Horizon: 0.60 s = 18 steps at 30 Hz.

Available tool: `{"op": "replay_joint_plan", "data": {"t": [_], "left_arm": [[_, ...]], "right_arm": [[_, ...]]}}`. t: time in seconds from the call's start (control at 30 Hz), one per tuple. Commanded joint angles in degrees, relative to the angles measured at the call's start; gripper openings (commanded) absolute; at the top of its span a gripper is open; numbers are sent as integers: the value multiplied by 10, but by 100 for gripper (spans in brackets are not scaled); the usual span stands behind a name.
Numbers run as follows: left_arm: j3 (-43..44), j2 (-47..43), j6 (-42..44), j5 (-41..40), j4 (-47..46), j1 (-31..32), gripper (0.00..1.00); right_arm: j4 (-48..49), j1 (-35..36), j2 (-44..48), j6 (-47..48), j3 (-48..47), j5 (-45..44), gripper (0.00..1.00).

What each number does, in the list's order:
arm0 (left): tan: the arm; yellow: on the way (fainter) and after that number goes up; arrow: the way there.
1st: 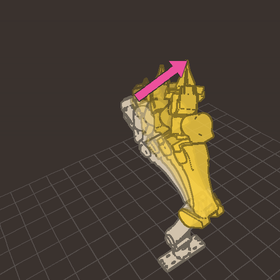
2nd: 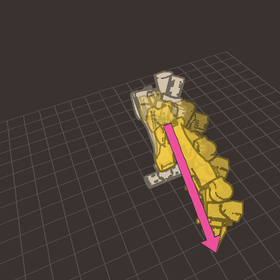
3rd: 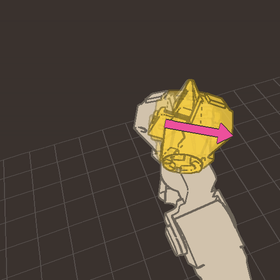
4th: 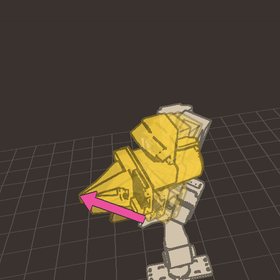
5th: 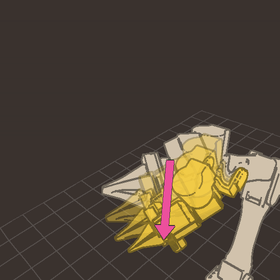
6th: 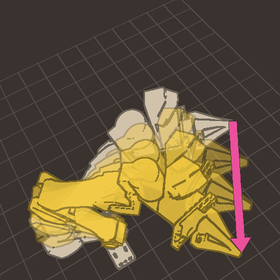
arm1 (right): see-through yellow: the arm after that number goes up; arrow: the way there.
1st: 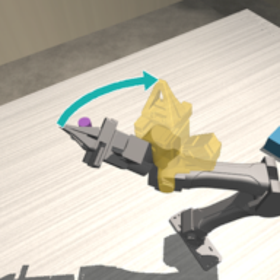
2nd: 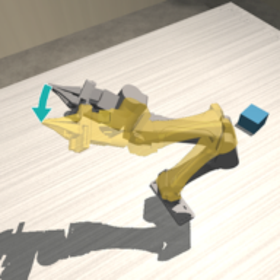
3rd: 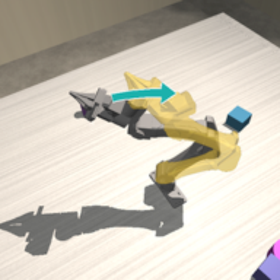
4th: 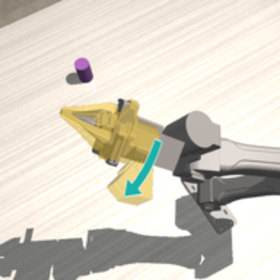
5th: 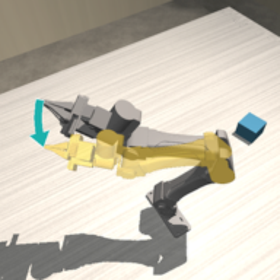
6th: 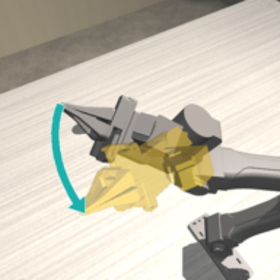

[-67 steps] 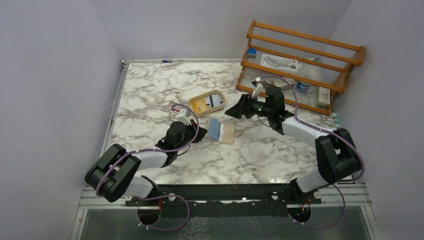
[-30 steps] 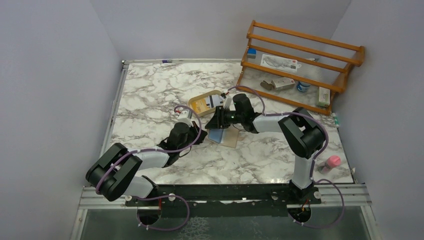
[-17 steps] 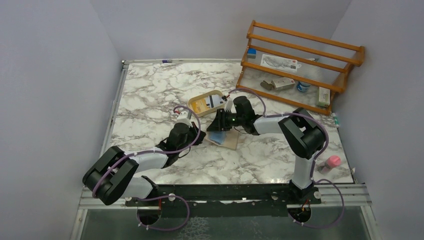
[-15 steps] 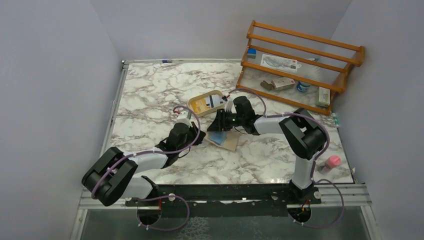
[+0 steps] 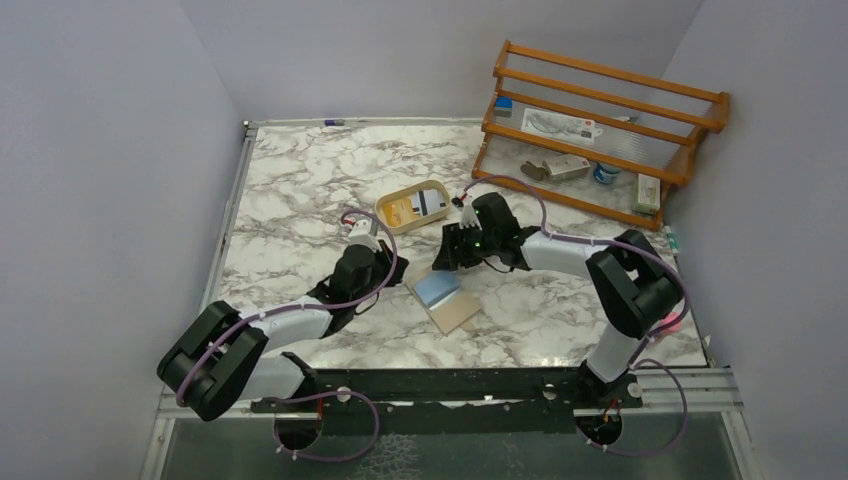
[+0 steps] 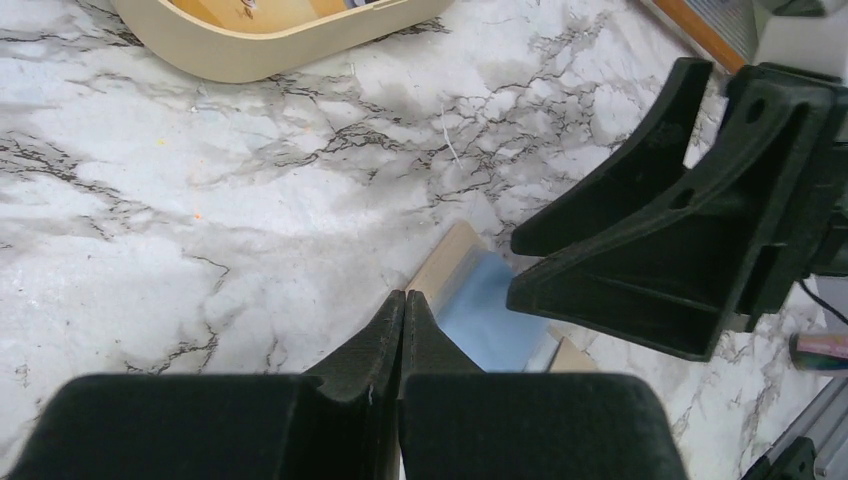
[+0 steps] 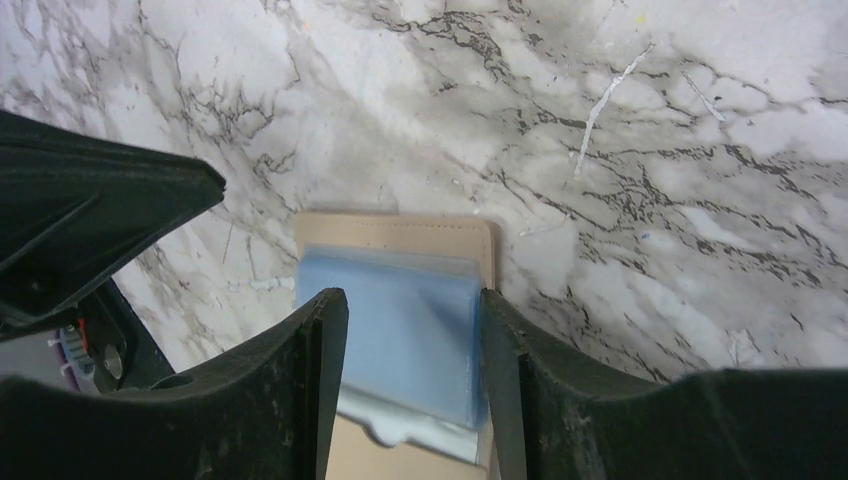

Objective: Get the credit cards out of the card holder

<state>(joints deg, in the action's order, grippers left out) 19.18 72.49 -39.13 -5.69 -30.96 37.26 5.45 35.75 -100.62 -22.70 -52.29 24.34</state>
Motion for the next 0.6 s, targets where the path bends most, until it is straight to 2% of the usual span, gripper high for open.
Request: {"op": "replay_joint_plan", "data": {"t": [0.0, 0.17, 0.3, 0.33, 0.4, 0.57], "left_arm": [[0, -5, 9, -16, -8, 1, 0], [36, 68, 40, 44, -5, 1, 2], [67, 140, 55, 107, -4, -5, 41], [70, 149, 56, 114, -4, -7, 48], [75, 154, 60, 120, -5, -10, 57], [72, 140, 78, 134, -2, -28, 66]], "right_arm": [[-72, 4, 53, 46, -8, -35, 57], [-94, 4, 45, 56, -33, -46, 61], [-97, 4, 68, 46, -23, -44, 71], [-98, 4, 76, 43, -15, -45, 73], [-90, 4, 86, 40, 5, -41, 74], [-51, -3, 85, 40, 59, 2, 75]]}}
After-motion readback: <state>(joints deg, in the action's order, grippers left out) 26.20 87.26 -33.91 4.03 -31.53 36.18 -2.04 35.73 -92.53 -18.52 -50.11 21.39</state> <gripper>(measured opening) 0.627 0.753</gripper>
